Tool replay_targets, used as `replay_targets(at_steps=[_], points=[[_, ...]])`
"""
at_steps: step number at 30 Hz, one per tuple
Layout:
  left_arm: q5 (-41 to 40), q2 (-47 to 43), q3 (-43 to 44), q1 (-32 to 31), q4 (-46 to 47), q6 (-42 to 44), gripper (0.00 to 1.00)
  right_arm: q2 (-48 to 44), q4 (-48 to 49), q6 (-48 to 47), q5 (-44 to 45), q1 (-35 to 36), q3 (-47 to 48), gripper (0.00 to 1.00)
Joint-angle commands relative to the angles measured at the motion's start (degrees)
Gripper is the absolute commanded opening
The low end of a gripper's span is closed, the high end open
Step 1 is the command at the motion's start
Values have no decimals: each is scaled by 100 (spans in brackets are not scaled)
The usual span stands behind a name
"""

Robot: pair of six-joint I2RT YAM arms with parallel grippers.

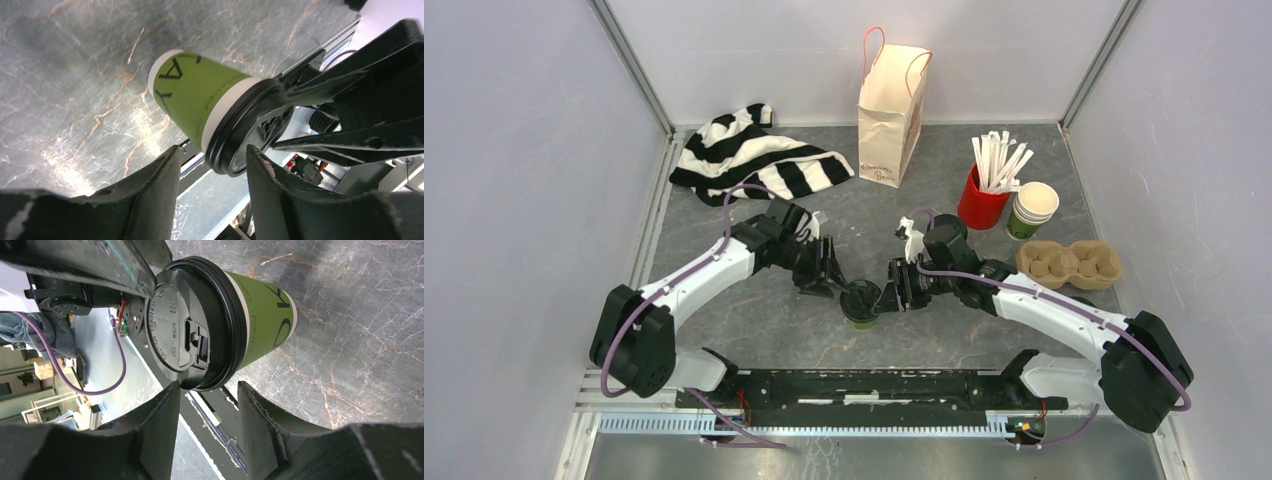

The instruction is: Pack the takeout coffee

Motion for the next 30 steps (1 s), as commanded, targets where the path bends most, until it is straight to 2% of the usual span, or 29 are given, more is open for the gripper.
replay_targets(at_steps=[1, 6, 14, 18, 19, 23, 25, 30], points=[[244, -410, -437, -43, 422, -118, 56, 82, 1, -183, 467, -46, 316, 50], [355, -680, -842, -102, 778, -485, 52, 124, -159, -422, 568, -161, 444, 50], [479, -896, -998, -175, 789, -637, 51, 471, -387, -858, 553, -426, 823, 51], [197, -1156, -773, -163, 388, -543, 62, 405, -399, -799, 314, -450, 959, 59], [105, -1277, -734, -154, 297, -550, 68, 325, -350, -719, 251, -464, 896, 61], [-197, -1611, -630, -8, -9, -624, 75, -48, 271, -155, -192, -715, 377, 64], [-373, -1747, -613, 113, -193, -653, 72, -169, 559, 141, -337, -850, 125, 63], [-389, -1612, -789, 334, -358, -646, 58, -151, 714, 272, -493, -954, -118, 57]])
